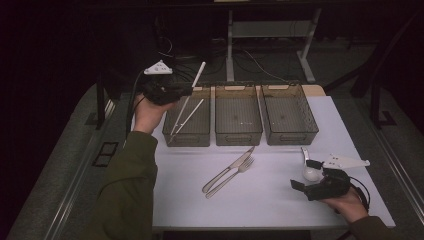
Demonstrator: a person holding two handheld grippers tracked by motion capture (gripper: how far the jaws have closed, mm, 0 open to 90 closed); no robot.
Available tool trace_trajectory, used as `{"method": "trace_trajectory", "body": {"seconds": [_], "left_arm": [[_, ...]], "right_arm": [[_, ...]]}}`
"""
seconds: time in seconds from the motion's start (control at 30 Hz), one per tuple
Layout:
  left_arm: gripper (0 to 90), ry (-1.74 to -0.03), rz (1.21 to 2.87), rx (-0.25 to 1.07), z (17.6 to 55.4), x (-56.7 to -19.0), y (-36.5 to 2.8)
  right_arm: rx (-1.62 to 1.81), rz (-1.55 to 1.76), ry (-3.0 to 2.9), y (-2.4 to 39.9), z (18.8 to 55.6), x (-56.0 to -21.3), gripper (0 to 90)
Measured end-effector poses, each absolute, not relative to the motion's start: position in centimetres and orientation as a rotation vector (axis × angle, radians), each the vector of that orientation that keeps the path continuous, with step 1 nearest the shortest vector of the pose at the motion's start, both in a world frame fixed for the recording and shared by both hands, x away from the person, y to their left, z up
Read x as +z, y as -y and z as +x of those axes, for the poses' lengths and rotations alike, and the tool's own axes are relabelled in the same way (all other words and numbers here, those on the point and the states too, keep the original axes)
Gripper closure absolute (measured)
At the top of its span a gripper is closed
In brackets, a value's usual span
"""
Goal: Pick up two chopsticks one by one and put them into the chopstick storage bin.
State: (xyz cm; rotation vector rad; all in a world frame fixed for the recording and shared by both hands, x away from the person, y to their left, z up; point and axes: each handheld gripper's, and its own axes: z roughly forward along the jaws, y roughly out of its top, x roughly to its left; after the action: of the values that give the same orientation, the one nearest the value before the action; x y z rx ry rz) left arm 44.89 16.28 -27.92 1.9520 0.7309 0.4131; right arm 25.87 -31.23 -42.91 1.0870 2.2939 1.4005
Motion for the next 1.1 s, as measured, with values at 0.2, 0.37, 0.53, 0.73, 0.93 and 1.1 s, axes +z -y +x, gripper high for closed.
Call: {"method": "trace_trajectory", "body": {"seconds": [0.2, 0.37, 0.53, 0.73, 0.93, 1.1], "left_arm": [[83.8, -0.785, 1.967, 0.422, 47.0, -29.8, -16.5], [83.8, -0.826, 1.975, 0.419, 47.9, -31.6, -16.8], [83.8, -0.850, 1.997, 0.402, 48.0, -33.4, -16.8], [83.8, -0.869, 2.017, 0.377, 48.1, -35.0, -17.0], [83.7, -0.882, 2.032, 0.359, 48.2, -35.8, -17.0], [83.7, -0.889, 2.055, 0.354, 48.3, -36.3, -16.8]], "right_arm": [[1.406, 1.088, -2.295, 31.2, 25.9, -42.9, 1.2], [1.406, 1.085, -2.297, 31.2, 25.9, -42.9, 1.2], [1.405, 1.083, -2.298, 31.2, 25.9, -42.9, 1.2], [1.407, 1.086, -2.296, 31.2, 25.9, -42.9, 1.2], [1.405, 1.083, -2.298, 31.2, 25.9, -42.9, 1.2], [1.406, 1.085, -2.297, 31.2, 25.9, -42.9, 1.2]]}}
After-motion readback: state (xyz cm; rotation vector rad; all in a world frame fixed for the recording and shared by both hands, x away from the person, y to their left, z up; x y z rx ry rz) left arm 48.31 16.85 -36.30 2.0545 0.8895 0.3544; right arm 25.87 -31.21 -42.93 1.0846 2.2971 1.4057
